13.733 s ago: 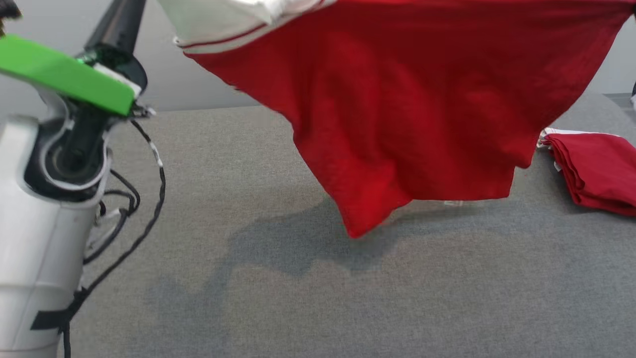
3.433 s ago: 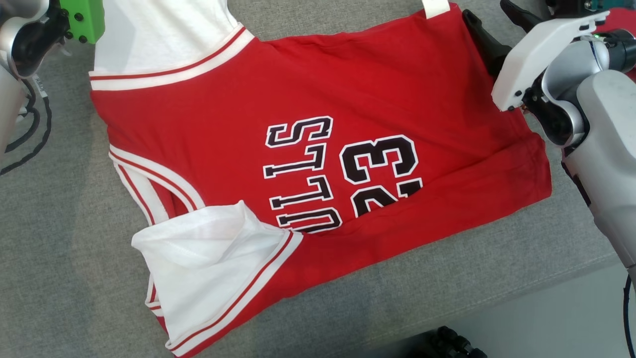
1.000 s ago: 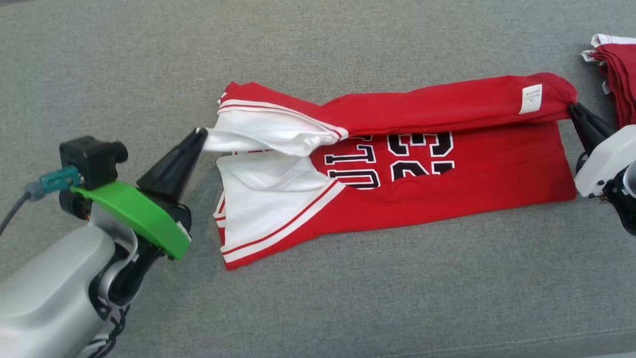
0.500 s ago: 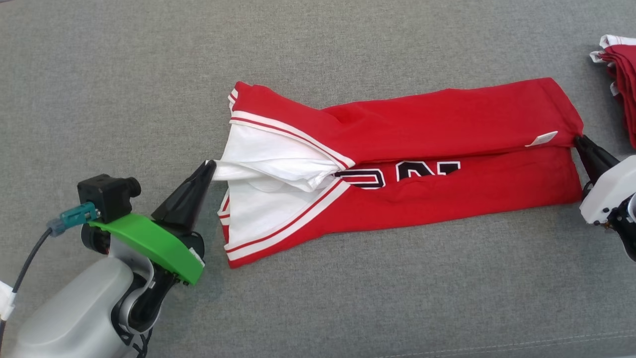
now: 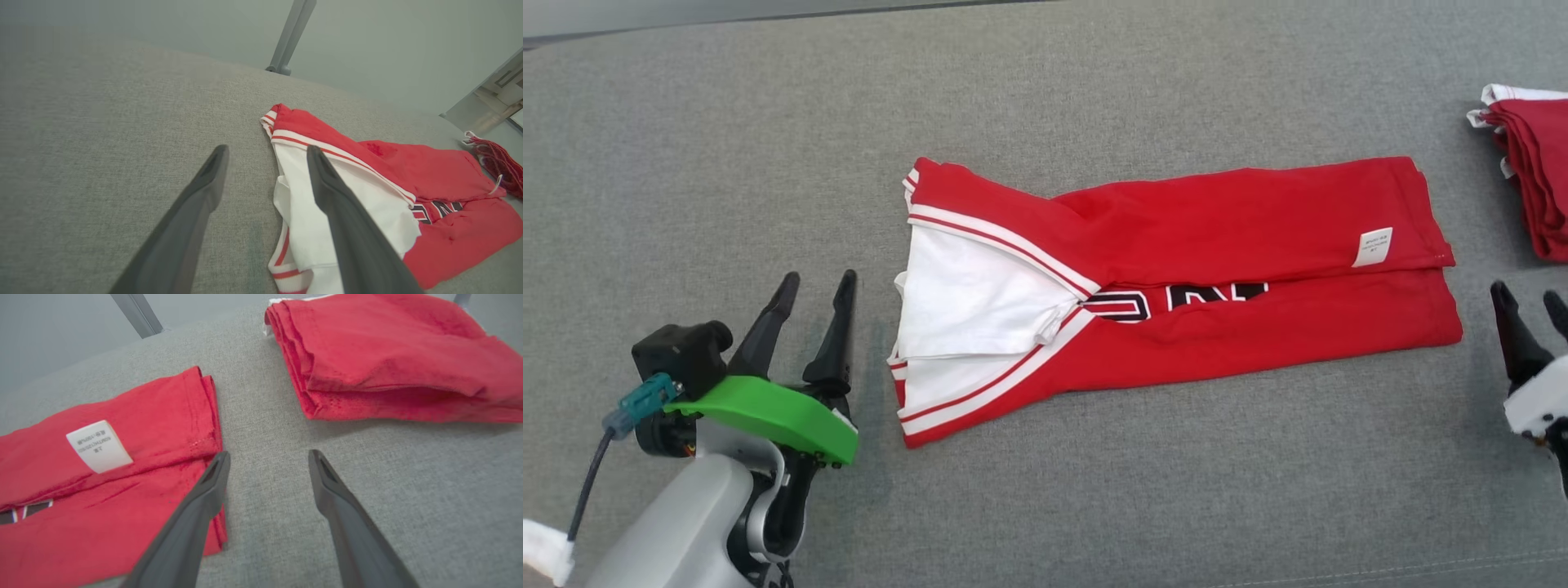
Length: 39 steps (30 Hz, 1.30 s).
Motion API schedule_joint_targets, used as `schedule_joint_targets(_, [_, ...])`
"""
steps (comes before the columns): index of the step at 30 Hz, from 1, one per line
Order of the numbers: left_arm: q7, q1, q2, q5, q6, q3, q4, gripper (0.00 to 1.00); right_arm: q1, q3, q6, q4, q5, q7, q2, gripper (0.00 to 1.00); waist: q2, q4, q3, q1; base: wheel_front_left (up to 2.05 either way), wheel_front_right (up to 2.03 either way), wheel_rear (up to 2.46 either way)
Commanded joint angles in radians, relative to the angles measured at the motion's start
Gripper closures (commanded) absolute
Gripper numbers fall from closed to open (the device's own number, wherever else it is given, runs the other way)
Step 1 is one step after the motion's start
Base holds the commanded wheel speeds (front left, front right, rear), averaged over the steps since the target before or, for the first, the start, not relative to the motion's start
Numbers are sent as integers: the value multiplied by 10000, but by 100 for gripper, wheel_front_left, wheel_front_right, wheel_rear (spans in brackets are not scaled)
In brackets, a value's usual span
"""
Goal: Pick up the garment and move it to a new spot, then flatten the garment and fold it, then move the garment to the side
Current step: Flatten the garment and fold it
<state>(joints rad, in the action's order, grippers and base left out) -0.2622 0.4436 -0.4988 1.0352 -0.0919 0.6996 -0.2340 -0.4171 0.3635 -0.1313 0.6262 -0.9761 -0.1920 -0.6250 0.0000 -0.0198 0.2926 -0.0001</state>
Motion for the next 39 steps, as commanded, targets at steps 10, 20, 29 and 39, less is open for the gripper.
schedule_joint_targets(10, [-24, -2597, 2138, -4326, -563, -2688, 1268, 0, 1821, -1640, 11, -534, -192, -686, 782, 0, 0, 771, -740, 1, 0, 0, 0])
schedule_joint_targets(20, [-25, -3738, 3561, -6913, 222, -3188, 1227, 0, 925, -2306, 11, 638, -567, 182, 1309, 0, 0, 1742, -967, 1, 0, 0, 0])
schedule_joint_targets(29, [-25, -4081, 4221, -7680, 887, -3418, 912, 0, 111, -2328, 11, 2704, 74, 1345, 1231, 0, 0, 2415, -1043, 1, 0, 0, 0])
schedule_joint_targets(39, [-26, -4188, 4449, -7993, 1141, -3783, 936, 0, 331, -2306, 16, 2444, 268, 1553, 1107, 100, 0, 2306, -970, 1, 0, 0, 0])
